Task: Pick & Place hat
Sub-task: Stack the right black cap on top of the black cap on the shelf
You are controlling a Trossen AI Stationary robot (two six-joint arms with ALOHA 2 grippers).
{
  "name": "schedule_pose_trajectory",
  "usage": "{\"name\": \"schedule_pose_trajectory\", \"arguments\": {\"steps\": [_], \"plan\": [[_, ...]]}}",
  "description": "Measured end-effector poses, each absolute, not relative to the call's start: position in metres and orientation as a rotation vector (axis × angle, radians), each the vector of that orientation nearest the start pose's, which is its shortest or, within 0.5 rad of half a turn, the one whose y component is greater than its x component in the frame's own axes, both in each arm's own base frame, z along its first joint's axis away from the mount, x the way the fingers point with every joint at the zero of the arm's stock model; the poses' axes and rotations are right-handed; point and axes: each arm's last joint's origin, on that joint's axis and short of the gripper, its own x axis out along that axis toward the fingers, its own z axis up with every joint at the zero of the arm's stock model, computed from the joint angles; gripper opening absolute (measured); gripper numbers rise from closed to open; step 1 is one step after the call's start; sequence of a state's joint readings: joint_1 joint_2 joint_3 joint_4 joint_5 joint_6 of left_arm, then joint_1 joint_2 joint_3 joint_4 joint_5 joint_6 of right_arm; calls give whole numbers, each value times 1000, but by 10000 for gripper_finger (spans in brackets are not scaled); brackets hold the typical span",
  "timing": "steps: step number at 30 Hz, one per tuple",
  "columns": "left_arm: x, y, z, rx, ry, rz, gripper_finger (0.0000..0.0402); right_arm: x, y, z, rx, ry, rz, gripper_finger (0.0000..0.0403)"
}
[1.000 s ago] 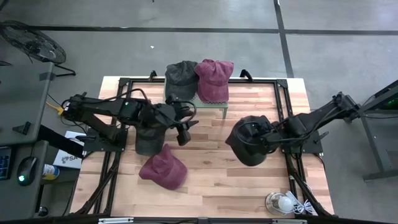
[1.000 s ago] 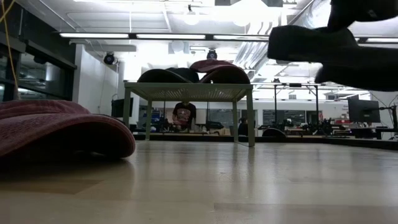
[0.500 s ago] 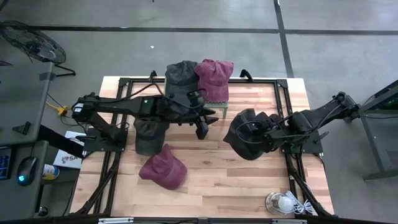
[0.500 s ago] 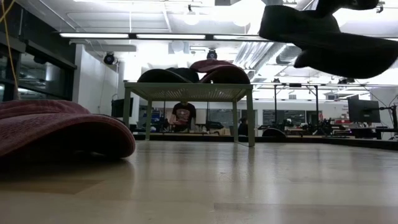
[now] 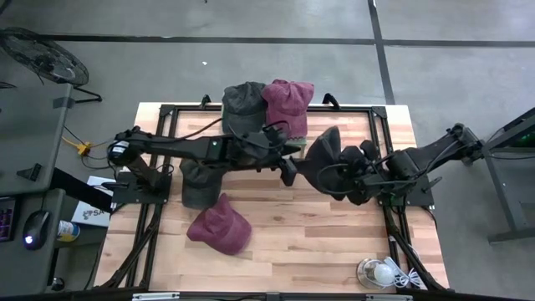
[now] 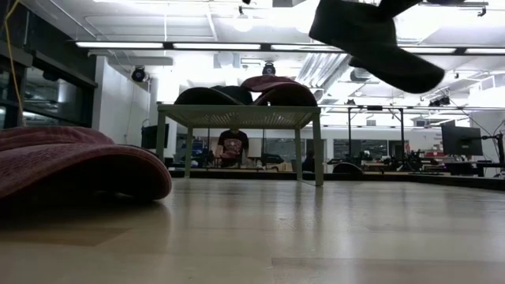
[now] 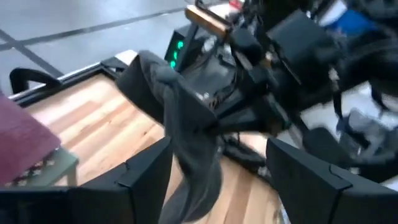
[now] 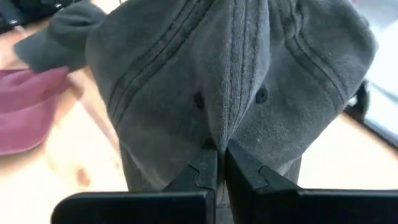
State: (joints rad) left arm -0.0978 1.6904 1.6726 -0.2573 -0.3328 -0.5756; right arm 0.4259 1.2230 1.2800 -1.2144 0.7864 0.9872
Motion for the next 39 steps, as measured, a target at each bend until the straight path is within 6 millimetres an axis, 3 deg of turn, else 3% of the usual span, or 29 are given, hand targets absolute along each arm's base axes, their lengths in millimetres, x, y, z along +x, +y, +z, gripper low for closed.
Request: {"name": "schedule_pose_trajectory", "arguments": {"steps": [10,22,33,39], "plan": [[397,-28,393,-541,112,362,260,223,77,340,137,568,-726,5],[396,-26,391,-515,125,424,260,256,91,320,71,546,-737,5],[393,-24,383,-452,195,495,260,260,92,322,59,526,-717,5],[395,-25,375,-329,271,492,260,263,93,324,43,520,-694,5]]}}
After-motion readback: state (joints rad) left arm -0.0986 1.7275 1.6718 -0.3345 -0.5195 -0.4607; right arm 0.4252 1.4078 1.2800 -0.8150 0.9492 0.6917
